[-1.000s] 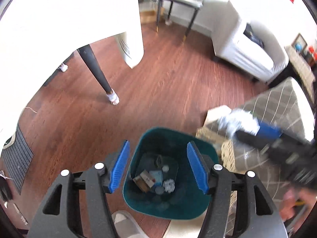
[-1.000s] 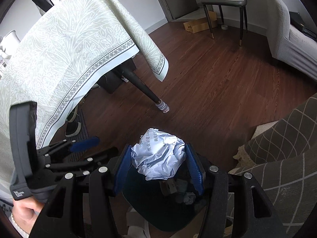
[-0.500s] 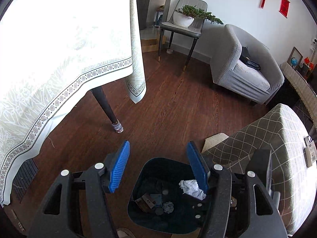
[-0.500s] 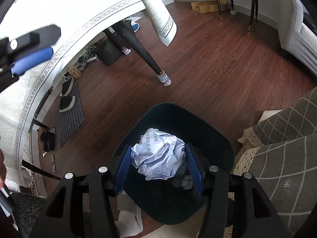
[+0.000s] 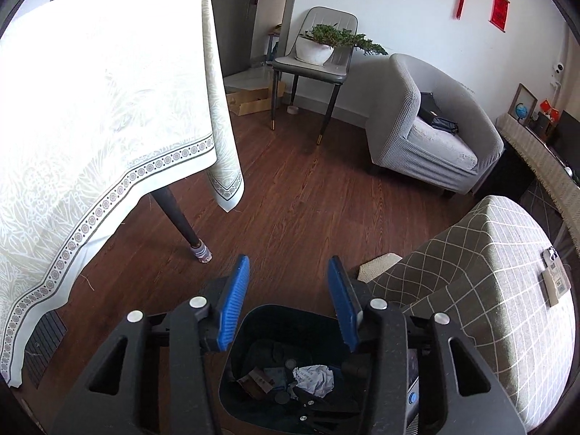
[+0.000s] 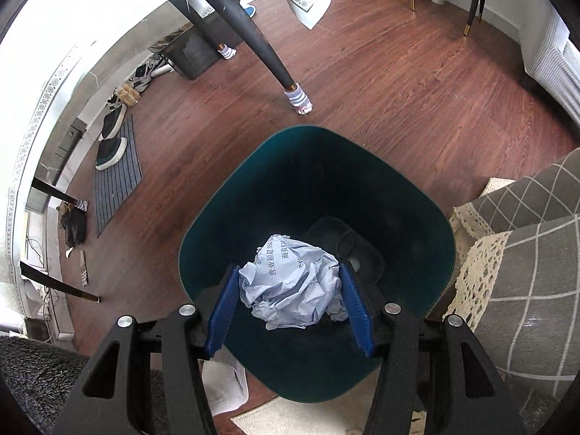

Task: Collect trash
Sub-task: 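Open the left tool to drop the cardboard strip while the right tool releases the bag, then move both tools back over the table toward the box and black bag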

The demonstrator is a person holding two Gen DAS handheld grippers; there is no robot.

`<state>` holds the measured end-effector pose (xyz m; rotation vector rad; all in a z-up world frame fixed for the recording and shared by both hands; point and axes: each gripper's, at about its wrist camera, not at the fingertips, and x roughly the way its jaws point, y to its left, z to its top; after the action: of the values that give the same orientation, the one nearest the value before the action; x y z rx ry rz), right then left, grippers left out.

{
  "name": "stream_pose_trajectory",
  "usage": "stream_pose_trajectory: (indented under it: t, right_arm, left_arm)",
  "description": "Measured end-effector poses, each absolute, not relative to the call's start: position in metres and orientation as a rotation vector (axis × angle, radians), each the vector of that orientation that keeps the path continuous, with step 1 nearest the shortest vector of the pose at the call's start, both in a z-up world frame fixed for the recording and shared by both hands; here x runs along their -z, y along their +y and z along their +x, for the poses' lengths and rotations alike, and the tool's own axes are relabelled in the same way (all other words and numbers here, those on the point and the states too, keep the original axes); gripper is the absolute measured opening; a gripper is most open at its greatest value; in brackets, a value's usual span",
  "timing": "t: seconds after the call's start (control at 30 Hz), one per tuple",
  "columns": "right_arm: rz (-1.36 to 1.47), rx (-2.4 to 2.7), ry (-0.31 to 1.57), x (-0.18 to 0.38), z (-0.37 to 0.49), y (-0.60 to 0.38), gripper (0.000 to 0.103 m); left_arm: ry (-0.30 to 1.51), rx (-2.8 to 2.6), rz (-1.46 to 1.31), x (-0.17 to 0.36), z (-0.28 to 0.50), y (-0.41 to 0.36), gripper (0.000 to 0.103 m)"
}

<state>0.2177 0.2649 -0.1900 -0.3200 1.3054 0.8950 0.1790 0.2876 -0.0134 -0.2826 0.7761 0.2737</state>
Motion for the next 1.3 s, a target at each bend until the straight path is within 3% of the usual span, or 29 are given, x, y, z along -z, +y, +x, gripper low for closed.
stream_pose_trajectory:
  t: [0.07, 0.27, 0.5, 1.0, 1.3]
  right_arm:
    - [-0.327, -0.892, 1.31, 0.193, 0.215, 0.264, 0.059]
    - [-0.345, -0.899, 1.317, 0.198, 0.21, 0.262, 0.07]
    - [-0.334, -0.921, 1.301, 0.187, 0.199, 0.253, 0.071]
    - [-0.207, -0.994, 0.975, 0.054, 0.179, 0.197, 0.071]
    - [-0.219, -0.873, 0.817, 0.005, 0.191, 0.141, 0.07]
  left_arm:
    - [0.779, -0.253, -0.28, 0.013, 0.179, 0.284, 0.038]
    - [0.75, -0.237, -0.245, 0.003, 0.175, 0.276, 0.036]
    - [0.726, -0.227, -0.25, -0.008, 0.166, 0.273, 0.035]
    - [0.663, -0.219, -0.228, -0.032, 0.15, 0.234, 0.035]
    - [0.601, -0.146, -0.232, -0.054, 0.148, 0.193, 0.044]
